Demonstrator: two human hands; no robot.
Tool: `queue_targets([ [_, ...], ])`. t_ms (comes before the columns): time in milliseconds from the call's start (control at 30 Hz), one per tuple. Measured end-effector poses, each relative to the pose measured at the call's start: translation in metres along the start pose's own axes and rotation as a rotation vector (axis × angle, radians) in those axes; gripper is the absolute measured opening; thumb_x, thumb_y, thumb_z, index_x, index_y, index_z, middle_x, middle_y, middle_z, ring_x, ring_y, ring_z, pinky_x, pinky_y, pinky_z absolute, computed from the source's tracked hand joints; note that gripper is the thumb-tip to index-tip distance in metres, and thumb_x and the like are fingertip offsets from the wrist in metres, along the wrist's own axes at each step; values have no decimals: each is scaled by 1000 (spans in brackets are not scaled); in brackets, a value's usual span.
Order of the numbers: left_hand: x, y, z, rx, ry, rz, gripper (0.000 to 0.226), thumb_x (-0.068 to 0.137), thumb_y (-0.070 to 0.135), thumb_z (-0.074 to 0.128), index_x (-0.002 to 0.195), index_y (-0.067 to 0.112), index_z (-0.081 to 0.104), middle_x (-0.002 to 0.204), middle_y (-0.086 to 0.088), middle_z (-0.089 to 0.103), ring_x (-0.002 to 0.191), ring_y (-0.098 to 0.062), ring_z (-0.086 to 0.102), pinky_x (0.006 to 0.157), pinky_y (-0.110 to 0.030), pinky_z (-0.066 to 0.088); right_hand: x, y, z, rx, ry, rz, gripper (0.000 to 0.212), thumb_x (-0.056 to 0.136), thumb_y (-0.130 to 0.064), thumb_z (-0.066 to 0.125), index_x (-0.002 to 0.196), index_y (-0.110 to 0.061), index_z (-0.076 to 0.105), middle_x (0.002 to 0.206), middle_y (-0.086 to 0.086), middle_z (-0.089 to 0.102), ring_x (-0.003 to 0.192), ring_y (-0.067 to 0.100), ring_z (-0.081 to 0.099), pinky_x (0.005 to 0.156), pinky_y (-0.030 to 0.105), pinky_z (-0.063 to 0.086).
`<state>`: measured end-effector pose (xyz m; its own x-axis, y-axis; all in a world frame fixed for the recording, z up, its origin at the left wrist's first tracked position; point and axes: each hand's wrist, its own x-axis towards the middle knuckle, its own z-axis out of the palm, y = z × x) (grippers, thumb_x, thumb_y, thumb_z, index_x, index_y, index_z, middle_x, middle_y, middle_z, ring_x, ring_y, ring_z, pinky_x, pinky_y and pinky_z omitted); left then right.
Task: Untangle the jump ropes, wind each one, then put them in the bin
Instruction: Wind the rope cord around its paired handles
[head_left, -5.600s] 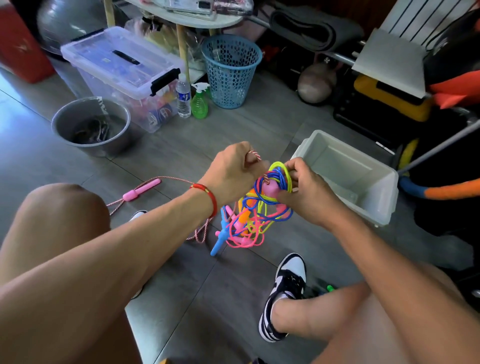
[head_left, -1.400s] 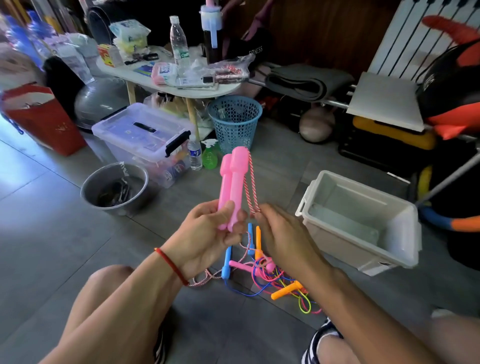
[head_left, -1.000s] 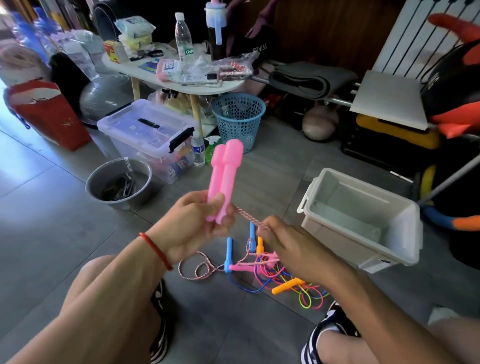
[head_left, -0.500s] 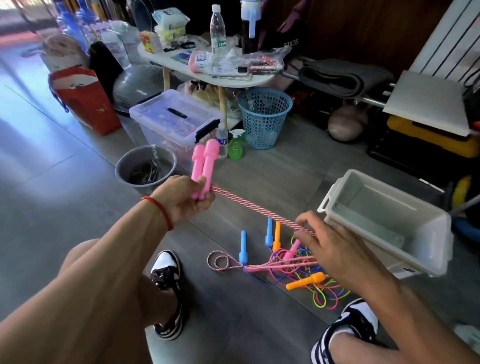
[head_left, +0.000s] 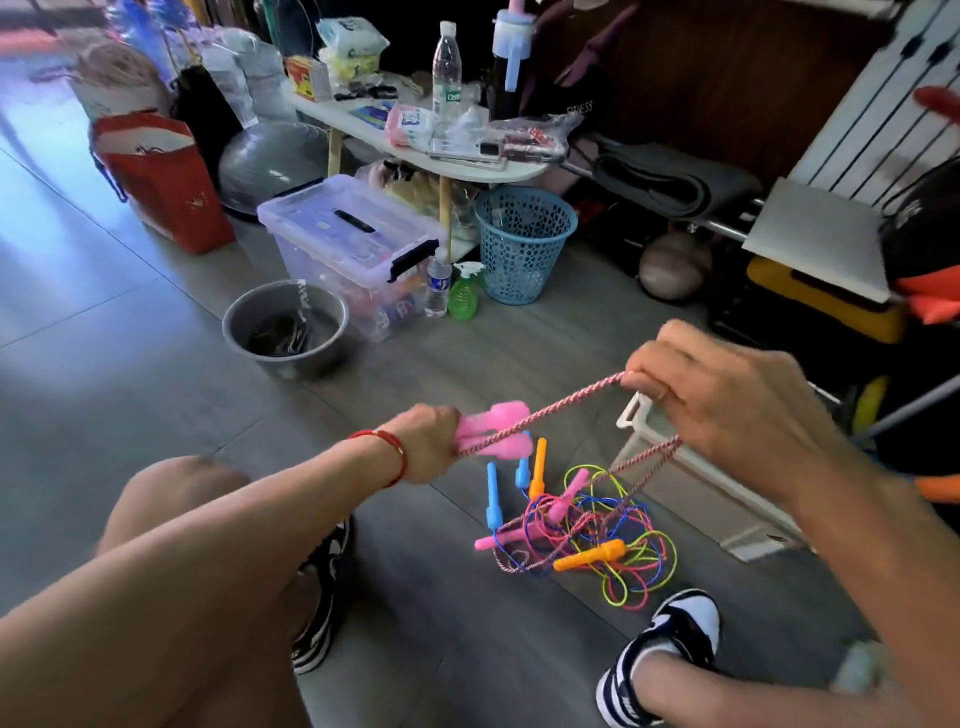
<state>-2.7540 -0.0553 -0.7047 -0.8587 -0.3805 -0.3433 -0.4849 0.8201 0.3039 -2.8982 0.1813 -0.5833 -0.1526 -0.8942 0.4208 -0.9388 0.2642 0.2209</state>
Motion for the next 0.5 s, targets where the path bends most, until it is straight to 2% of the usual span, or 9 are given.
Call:
queue_targets([
  [133,-31,25,18,125,-167,271,30,91,3,49,121,6,53,113,-16,66,105,-37,64,73,-31,42,22,18,0,-60,-53,-16,40,103,-50,37,95,-22,65,82,-2,57,61,26,64,39,31,40],
  [200,-46,26,27,98,-199,388,34,88,1,50,121,10,52,113,-16,65,103,-38,64,79,-35,45,29,23,12,-55,-89,-41,46,102,-56,32,96,-23,64,83,-2,59,60,27,64,40,32,41],
  [267,-61,26,28,43,-198,504,39,85,-1,48,122,12,52,112,-14,65,100,-36,62,79,-34,44,37,26,22,-64,-102,-54,46,101,-59,33,95,-24,62,82,-3,61,64,27,64,43,31,41],
  [333,-75,22,18,-74,-137,593,44,82,-5,46,122,13,53,107,-10,66,91,-27,60,73,-25,39,43,34,32,-51,-135,13,44,98,-62,37,96,-26,62,87,-5,64,75,25,66,51,32,41],
  [400,-84,16,1,-246,-32,674,36,84,-6,49,114,13,55,94,4,63,79,-6,57,71,-13,36,43,47,45,64,-239,144,41,94,-64,42,96,-29,64,93,-7,67,87,21,64,62,35,44],
  [467,-89,8,-16,-361,94,730,19,91,0,55,101,15,54,83,22,53,73,12,50,68,-3,32,38,54,60,298,-379,260,45,91,-68,45,90,-28,66,86,-5,68,84,21,64,71,42,51],
  [500,-91,6,-22,-389,136,724,14,95,6,55,98,19,52,80,24,50,71,12,49,67,-3,32,33,54,67,413,-429,300,46,89,-69,46,86,-27,67,80,-3,67,79,23,63,73,46,51],
])
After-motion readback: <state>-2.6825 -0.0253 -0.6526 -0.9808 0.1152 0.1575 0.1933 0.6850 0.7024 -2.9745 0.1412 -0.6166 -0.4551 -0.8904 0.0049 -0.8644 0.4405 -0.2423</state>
